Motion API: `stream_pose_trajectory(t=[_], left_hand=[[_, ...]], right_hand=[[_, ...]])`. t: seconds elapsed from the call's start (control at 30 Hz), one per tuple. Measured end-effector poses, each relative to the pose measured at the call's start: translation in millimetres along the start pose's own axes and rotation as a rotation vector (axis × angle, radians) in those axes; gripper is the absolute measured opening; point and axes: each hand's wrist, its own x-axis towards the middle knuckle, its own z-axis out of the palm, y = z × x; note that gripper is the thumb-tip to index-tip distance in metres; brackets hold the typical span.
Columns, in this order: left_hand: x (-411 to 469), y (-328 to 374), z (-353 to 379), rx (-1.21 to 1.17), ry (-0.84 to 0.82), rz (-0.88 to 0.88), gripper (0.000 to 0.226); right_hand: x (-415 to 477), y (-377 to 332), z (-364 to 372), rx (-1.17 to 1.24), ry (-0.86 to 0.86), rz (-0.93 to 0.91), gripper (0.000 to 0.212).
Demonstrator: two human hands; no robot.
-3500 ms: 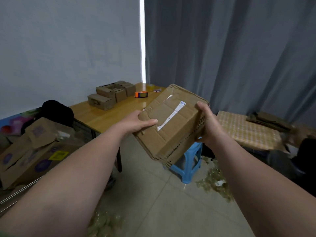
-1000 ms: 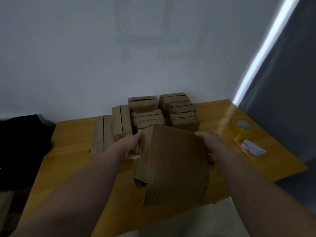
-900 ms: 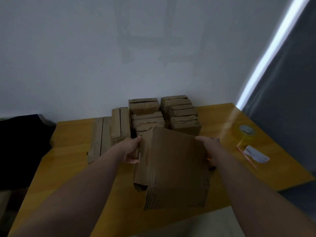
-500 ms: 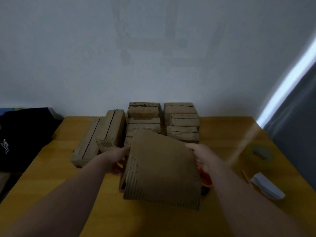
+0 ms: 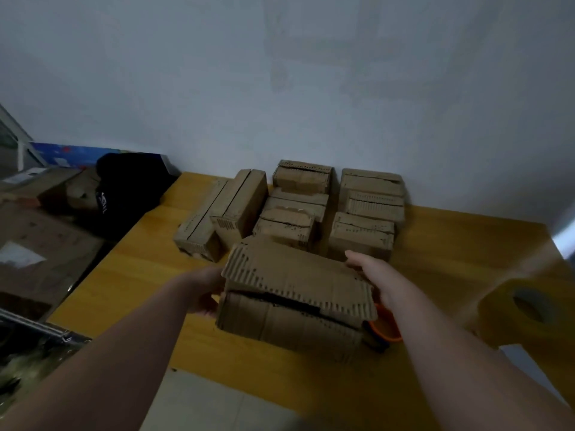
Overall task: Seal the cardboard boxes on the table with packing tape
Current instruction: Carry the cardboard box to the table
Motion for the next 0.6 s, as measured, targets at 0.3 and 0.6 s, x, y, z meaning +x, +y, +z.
stream_pose_trajectory(t=[0.3,0.6], left_hand=[[-3,-2,-10,-0.024,-0.008,-0.057,0.058],[5,26,-16,-0.28,0.22,0.271,0.059]], right_hand=[[-1,12,9,0.152,0.062,0.008,0.038],[-5,28,33,0.232,0.205,-0.007,0.024]])
